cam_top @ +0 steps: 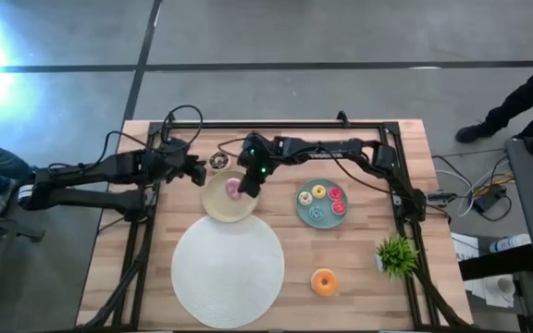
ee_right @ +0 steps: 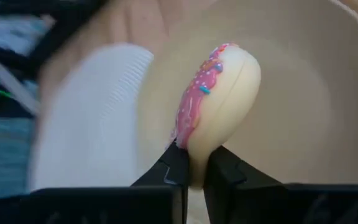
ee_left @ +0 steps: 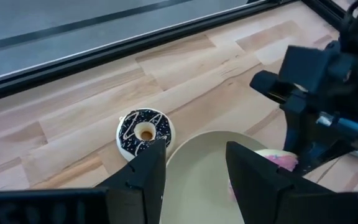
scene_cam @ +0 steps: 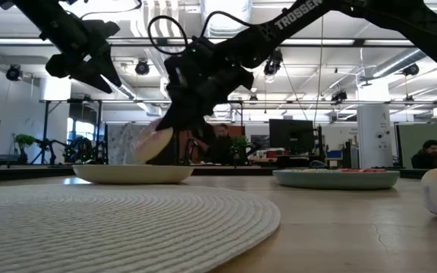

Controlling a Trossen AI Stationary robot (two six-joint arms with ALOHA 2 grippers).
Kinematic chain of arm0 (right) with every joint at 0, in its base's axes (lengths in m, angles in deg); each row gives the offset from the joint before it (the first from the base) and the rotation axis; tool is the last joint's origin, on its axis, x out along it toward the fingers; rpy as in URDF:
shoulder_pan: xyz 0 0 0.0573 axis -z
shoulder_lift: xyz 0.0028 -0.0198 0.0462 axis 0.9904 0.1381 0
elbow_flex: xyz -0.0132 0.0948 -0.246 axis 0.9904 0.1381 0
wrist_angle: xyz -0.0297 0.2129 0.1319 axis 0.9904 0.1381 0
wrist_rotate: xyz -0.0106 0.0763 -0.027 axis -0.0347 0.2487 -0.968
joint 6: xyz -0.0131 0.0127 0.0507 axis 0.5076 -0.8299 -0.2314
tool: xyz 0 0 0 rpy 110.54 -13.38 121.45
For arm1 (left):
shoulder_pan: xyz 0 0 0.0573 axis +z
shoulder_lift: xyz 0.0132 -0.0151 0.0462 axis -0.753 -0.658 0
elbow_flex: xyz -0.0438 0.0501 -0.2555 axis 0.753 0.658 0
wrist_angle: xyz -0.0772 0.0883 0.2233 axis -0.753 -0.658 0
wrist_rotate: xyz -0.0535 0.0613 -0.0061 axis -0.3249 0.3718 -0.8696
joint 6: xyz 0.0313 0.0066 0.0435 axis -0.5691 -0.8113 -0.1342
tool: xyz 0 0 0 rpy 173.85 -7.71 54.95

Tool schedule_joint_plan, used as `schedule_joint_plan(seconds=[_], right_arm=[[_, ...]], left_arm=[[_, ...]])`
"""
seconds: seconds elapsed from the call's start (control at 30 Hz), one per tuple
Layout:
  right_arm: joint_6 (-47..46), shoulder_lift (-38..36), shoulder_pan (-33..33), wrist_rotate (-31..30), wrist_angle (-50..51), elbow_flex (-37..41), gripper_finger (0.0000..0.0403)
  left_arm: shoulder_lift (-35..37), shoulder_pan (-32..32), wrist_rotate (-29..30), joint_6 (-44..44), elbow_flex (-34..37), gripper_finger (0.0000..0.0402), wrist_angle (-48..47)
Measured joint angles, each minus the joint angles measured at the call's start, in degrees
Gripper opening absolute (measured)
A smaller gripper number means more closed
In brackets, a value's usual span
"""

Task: Pick & Place donuts
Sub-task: Put the pink donut on the brown plate

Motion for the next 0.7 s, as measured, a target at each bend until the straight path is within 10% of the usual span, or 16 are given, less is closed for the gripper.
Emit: schedule_joint_plan(seconds=[0.33, 0.7], right_arm=[[-10.3, 2.2, 0.3, 9.5, -0.3, 0.1, 0.0022], [-7.7, 2.6, -0.6, -0.1, 1.5, 0.1, 0.0084]], left_arm=[[0.0, 0.0, 0.0, -0.6, 0.0, 0.0142, -0.1], [-0.1, 0.0, 0.0, -0.7, 0.0, 0.0142, -0.6]])
